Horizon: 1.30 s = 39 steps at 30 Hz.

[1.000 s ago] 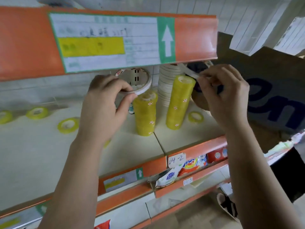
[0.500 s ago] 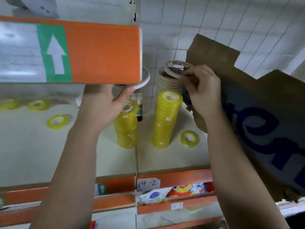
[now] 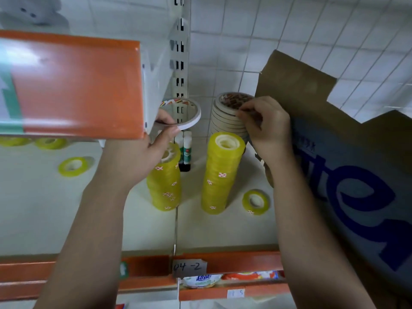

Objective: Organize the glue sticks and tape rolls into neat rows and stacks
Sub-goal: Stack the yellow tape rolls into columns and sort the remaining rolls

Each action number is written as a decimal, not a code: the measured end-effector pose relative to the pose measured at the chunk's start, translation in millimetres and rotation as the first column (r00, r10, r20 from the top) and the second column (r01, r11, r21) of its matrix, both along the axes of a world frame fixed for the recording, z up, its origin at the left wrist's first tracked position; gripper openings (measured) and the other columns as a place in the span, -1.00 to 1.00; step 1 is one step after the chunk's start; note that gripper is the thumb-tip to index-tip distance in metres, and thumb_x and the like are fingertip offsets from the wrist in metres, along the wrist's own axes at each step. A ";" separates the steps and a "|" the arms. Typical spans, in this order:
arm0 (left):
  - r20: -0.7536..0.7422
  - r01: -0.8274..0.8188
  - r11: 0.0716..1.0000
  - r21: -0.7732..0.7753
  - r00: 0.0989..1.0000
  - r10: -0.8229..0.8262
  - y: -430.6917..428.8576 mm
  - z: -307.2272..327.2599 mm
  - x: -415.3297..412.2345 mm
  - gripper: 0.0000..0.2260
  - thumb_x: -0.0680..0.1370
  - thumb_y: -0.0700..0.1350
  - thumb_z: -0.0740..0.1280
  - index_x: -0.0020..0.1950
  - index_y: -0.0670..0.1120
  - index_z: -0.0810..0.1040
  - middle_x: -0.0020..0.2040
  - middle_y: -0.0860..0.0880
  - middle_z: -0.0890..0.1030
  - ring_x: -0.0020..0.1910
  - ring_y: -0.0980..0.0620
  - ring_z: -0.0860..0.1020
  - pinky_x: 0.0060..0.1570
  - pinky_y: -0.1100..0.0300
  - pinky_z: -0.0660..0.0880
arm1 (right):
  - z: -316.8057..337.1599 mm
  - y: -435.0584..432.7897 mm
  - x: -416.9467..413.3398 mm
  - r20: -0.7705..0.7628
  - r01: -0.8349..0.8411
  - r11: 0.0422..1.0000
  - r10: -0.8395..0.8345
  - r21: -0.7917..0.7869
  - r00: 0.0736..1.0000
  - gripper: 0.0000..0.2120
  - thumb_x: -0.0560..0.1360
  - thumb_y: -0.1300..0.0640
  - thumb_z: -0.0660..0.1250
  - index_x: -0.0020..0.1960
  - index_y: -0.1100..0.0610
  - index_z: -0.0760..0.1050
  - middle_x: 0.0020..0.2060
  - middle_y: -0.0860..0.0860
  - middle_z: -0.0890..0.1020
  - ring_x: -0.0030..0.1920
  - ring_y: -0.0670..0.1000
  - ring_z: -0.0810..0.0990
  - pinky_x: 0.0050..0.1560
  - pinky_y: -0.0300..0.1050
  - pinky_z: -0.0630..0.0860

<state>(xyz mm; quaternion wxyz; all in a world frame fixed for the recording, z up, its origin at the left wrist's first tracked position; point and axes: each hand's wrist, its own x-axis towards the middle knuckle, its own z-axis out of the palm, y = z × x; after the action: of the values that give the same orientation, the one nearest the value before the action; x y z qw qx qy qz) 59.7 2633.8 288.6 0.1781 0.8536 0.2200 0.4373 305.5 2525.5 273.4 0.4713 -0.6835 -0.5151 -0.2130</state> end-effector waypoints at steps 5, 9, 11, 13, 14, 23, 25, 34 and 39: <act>0.011 0.004 1.000 0.013 1.000 -0.004 -4.5 1.0 1.5 -0.94 0.56 -0.11 0.41 -0.04 -0.09 0.59 -0.24 0.24 0.51 -0.19 0.14 0.48 -0.12 0.31 0.39 | 0.9 -1.4 -2.1 0.045 0.010 1.000 -0.009 -0.024 0.999 -0.88 0.50 0.11 0.38 -0.06 0.15 0.63 -0.10 0.01 0.61 -0.05 0.02 0.52 -0.03 -0.17 0.43; 0.006 -0.004 0.999 0.036 1.000 0.004 -5.0 0.8 3.0 -0.93 0.55 -0.12 0.41 -0.03 -0.11 0.60 -0.19 0.30 0.47 -0.17 0.21 0.45 -0.08 0.26 0.37 | -1.8 -0.2 -1.2 0.072 0.032 0.999 -0.031 -0.023 0.997 -0.83 0.51 0.04 0.35 -0.04 0.13 0.63 -0.08 0.00 0.64 -0.03 0.10 0.52 0.00 -0.10 0.38; 0.018 -0.003 0.999 0.052 1.000 0.002 -5.2 -0.3 3.0 -0.94 0.54 -0.15 0.42 -0.03 -0.12 0.60 -0.17 0.33 0.45 -0.09 0.41 0.42 -0.05 0.39 0.34 | -4.5 0.7 -0.6 0.058 0.026 0.999 -0.025 -0.022 0.998 -0.81 0.52 0.01 0.35 -0.04 0.13 0.63 -0.09 -0.03 0.63 -0.05 0.06 0.53 0.01 -0.09 0.39; 0.028 -0.007 0.997 0.071 1.000 0.005 -4.9 -1.5 2.6 -0.94 0.55 -0.15 0.42 -0.03 -0.12 0.60 -0.17 0.33 0.45 -0.08 0.40 0.43 -0.05 0.32 0.37 | -5.5 2.0 -0.6 0.014 -0.005 1.000 0.006 -0.003 1.000 -0.80 0.51 0.01 0.36 -0.05 0.15 0.63 -0.11 -0.07 0.59 -0.07 -0.05 0.53 0.02 -0.10 0.44; 0.027 -0.010 0.997 0.082 1.000 0.008 -4.9 -1.7 2.3 -0.93 0.55 -0.13 0.41 -0.03 -0.11 0.60 -0.18 0.32 0.46 -0.11 0.29 0.45 -0.06 0.21 0.40 | -5.4 2.9 -0.8 -0.013 -0.017 1.000 0.017 0.010 1.000 -0.79 0.50 0.01 0.37 -0.05 0.16 0.63 -0.11 -0.06 0.58 -0.07 -0.10 0.52 0.01 -0.15 0.47; 0.018 -0.029 0.997 0.073 0.999 0.028 -6.6 -1.6 1.1 -0.87 0.54 -0.03 0.36 -0.02 -0.07 0.59 -0.19 0.29 0.49 -0.17 -0.03 0.50 -0.09 -0.07 0.50 | -4.1 4.5 -1.6 -0.075 -0.018 1.000 0.020 0.021 0.997 -0.84 0.45 0.08 0.44 -0.06 0.18 0.64 -0.10 -0.04 0.55 -0.11 -0.15 0.48 -0.08 -0.39 0.39; 0.020 -0.031 0.997 0.067 0.999 0.030 -5.9 -2.8 2.0 -0.87 0.54 -0.03 0.37 -0.02 -0.07 0.59 -0.18 0.33 0.48 -0.18 -0.05 0.51 -0.08 -0.05 0.49 | -3.8 3.9 -1.1 -0.071 -0.022 1.000 0.023 0.013 0.997 -0.84 0.45 0.08 0.44 -0.06 0.17 0.64 -0.10 -0.05 0.54 -0.12 -0.17 0.47 -0.08 -0.41 0.37; 0.005 -0.045 0.995 0.089 0.999 0.045 -4.7 -3.4 4.0 -0.90 0.56 -0.06 0.40 0.00 -0.08 0.59 -0.19 0.29 0.48 -0.21 -0.12 0.53 -0.11 0.00 0.45 | -4.1 3.1 -0.6 -0.048 -0.019 1.000 0.020 0.023 0.999 -0.82 0.44 0.08 0.44 -0.06 0.18 0.64 -0.08 -0.05 0.54 -0.11 -0.15 0.48 -0.08 -0.35 0.42; 0.012 0.042 0.999 0.009 0.999 -0.042 -8.6 10.1 19.9 -0.90 0.56 -0.11 0.39 0.01 -0.13 0.59 -0.13 0.21 0.51 -0.14 0.32 0.49 -0.11 0.48 0.34 | -6.2 -3.7 -6.6 -0.083 -0.032 0.999 0.035 0.030 0.996 -0.72 0.47 0.10 0.43 0.12 0.22 0.61 0.09 0.03 0.55 0.09 -0.09 0.52 0.13 -0.25 0.49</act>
<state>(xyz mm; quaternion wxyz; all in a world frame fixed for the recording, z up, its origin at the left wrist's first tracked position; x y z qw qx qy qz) 79.6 2625.2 298.7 0.1848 0.8562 0.1988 0.4397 298.9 2521.8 267.2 0.5058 -0.6763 -0.5032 -0.1835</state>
